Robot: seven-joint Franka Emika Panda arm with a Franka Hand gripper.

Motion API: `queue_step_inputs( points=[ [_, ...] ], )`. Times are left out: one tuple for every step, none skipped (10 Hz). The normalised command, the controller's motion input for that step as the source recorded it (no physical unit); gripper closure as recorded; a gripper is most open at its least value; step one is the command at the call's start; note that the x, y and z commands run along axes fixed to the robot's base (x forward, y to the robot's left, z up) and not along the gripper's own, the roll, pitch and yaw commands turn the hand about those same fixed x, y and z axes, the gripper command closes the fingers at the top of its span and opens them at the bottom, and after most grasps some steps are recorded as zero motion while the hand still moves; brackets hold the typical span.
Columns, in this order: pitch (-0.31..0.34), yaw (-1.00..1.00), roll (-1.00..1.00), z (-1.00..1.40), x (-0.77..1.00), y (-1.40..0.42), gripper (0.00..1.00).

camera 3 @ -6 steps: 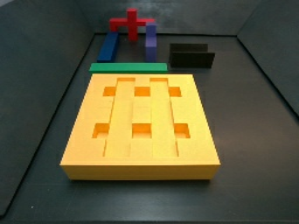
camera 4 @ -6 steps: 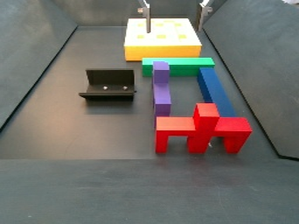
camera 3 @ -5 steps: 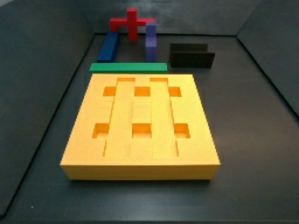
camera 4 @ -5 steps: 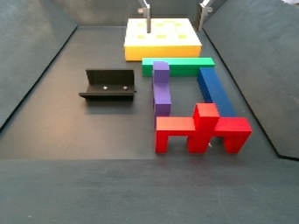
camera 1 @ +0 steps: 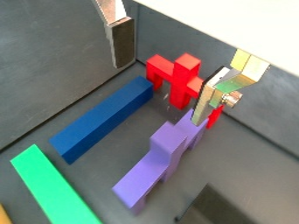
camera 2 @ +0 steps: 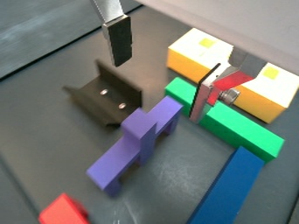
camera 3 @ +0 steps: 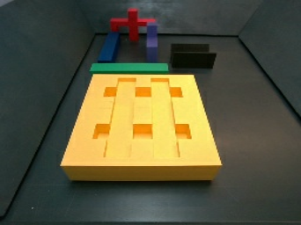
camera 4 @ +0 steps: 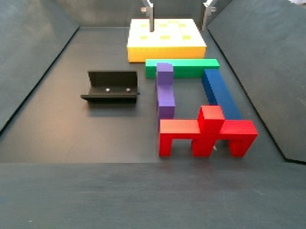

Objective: Pick up the green object. Move up. Move to above the board. Insert the green object.
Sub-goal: Pick up the green object.

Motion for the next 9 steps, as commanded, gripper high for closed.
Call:
queue_step_inputs(
  points=[
    [-0.21, -0.79, -0.23, -0.02, 0.0, -0.18, 0.0],
    [-0.234, -0.86, -0.22, -0.09, 0.0, -0.1, 0.0],
    [-0.237, -0.88, -0.22, -0.09, 0.0, -0.08, 0.0],
    [-0.239, -0.88, -0.22, -0.09, 0.0, -0.08, 0.0],
    [-0.26, -0.84, -0.22, -0.12, -0.01, -0.12, 0.0],
    [-0.279, -0.82, -0.22, -0.16, -0.03, -0.15, 0.0],
    [-0.251, -0.82, -0.2, -0.13, 0.0, -0.16, 0.0],
    [-0.164, -0.83, -0.1, -0.1, 0.0, -0.28, 0.0],
    [-0.119, -0.82, -0.01, -0.15, 0.0, -0.38, 0.0]
  ],
)
